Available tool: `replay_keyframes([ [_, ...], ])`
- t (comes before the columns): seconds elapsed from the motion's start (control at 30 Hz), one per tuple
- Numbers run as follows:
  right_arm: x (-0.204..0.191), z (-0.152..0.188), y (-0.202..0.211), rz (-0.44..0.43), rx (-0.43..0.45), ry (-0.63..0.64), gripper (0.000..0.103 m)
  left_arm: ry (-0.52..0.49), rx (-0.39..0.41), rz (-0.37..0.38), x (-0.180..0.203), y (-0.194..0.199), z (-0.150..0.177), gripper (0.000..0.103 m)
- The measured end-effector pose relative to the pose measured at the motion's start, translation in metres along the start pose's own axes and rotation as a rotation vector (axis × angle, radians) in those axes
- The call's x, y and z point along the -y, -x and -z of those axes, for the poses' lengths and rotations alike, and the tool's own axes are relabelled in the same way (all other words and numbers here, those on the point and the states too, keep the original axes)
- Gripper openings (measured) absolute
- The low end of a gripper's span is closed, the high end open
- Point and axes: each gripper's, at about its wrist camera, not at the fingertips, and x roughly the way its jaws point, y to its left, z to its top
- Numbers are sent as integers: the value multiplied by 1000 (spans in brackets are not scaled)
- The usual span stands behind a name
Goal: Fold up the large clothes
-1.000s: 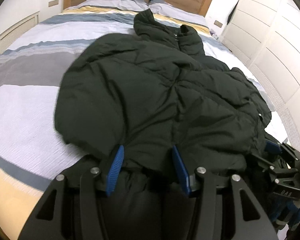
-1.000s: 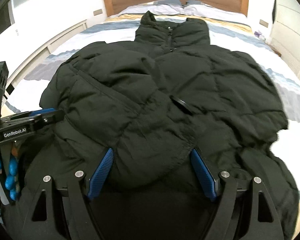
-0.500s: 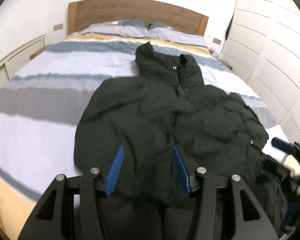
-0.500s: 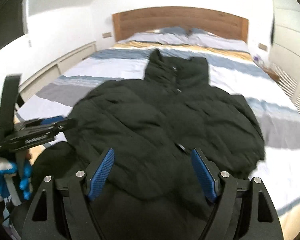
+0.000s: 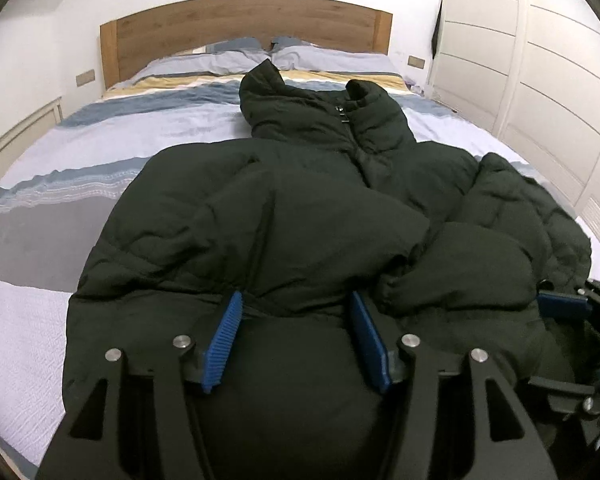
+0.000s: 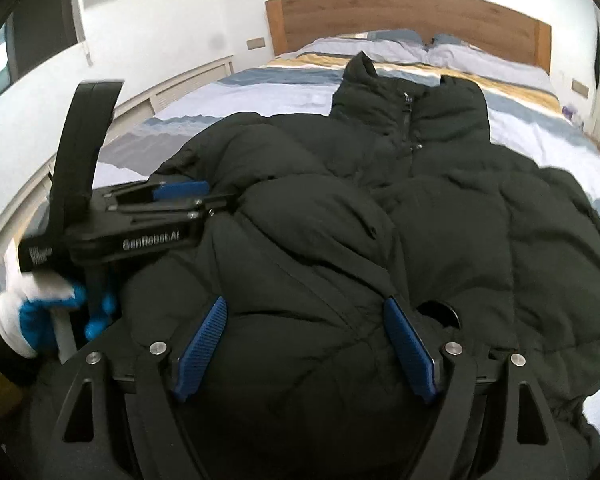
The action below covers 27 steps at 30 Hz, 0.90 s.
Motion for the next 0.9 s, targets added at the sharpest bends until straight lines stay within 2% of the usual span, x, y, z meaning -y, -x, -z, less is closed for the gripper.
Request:
replay_keyframes([
  [0.43, -7, 6, -2, 64, -67, 22, 80, 14, -57, -25, 2, -4, 4, 59],
  [0.9, 5, -1, 16, 22, -203, 14, 80, 21, -184, -38, 1, -6, -7, 62],
])
